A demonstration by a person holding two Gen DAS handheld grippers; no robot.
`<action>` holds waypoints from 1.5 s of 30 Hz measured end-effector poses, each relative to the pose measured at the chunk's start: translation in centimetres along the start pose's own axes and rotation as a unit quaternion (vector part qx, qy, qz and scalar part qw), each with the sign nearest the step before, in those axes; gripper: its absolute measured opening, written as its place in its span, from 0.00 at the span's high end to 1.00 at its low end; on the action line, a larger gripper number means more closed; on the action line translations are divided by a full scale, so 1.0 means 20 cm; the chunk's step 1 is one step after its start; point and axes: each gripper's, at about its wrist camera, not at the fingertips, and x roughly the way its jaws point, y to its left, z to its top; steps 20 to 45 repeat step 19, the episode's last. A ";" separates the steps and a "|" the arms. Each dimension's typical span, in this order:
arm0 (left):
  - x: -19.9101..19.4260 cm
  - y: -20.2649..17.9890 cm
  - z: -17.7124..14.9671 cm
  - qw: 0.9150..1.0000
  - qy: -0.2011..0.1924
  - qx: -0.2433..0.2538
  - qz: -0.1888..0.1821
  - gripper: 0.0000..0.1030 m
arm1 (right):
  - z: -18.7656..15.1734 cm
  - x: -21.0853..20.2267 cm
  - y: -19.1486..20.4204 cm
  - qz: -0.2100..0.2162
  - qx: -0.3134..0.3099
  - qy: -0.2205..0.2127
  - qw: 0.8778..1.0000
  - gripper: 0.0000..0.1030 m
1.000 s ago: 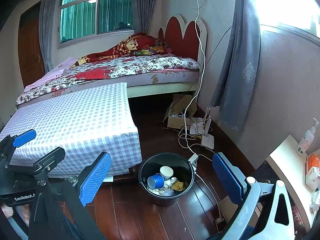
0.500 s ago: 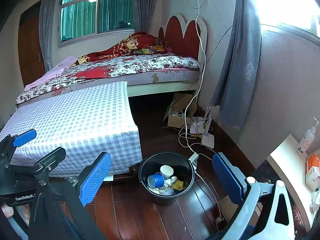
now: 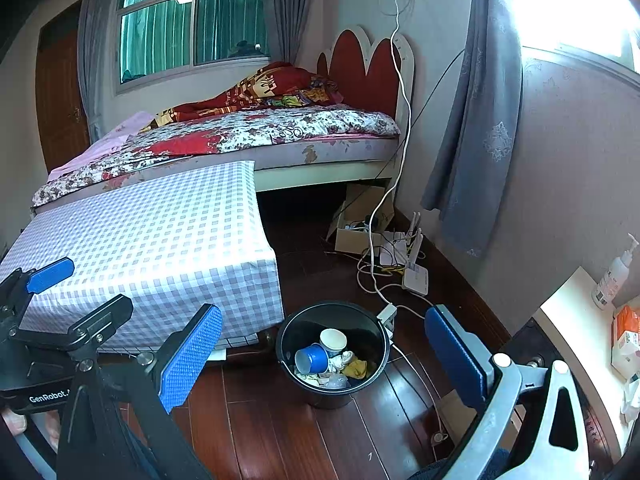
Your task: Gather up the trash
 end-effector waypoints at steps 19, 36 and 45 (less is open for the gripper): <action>0.01 -0.02 0.03 1.000 -0.010 0.019 -0.015 0.01 | -0.01 0.01 -0.01 -0.003 0.000 0.005 1.000 0.01; 0.01 -0.02 0.03 1.000 -0.010 0.019 -0.015 0.01 | -0.01 0.01 -0.01 -0.003 0.000 0.005 1.000 0.01; 0.01 -0.02 0.03 1.000 -0.010 0.019 -0.015 0.01 | -0.01 0.01 -0.01 -0.003 0.000 0.005 1.000 0.01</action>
